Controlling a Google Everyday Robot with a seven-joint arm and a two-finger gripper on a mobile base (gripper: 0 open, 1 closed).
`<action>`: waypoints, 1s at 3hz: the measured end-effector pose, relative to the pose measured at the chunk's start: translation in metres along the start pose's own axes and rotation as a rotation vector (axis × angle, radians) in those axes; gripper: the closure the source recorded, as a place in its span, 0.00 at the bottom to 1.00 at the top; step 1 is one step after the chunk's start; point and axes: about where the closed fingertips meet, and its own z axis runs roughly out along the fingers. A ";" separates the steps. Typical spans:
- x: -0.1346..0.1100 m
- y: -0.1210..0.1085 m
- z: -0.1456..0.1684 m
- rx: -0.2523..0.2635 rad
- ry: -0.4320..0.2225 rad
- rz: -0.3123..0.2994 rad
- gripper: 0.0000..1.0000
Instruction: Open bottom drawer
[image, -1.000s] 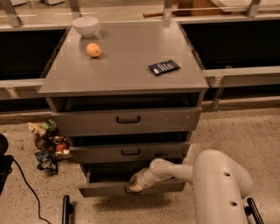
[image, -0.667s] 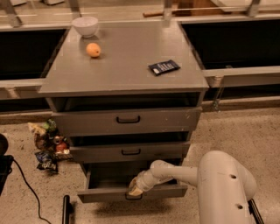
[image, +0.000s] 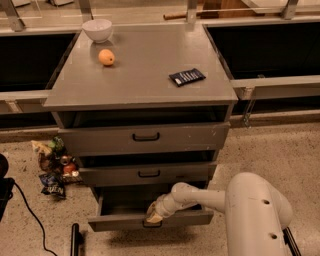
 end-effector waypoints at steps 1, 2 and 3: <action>0.000 0.000 0.000 0.000 0.000 0.000 0.35; 0.000 0.000 0.000 0.000 0.000 0.000 0.11; -0.012 0.011 0.018 -0.020 -0.036 -0.039 0.00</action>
Offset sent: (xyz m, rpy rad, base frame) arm 0.0000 0.0000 0.0000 0.0000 0.0000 0.0000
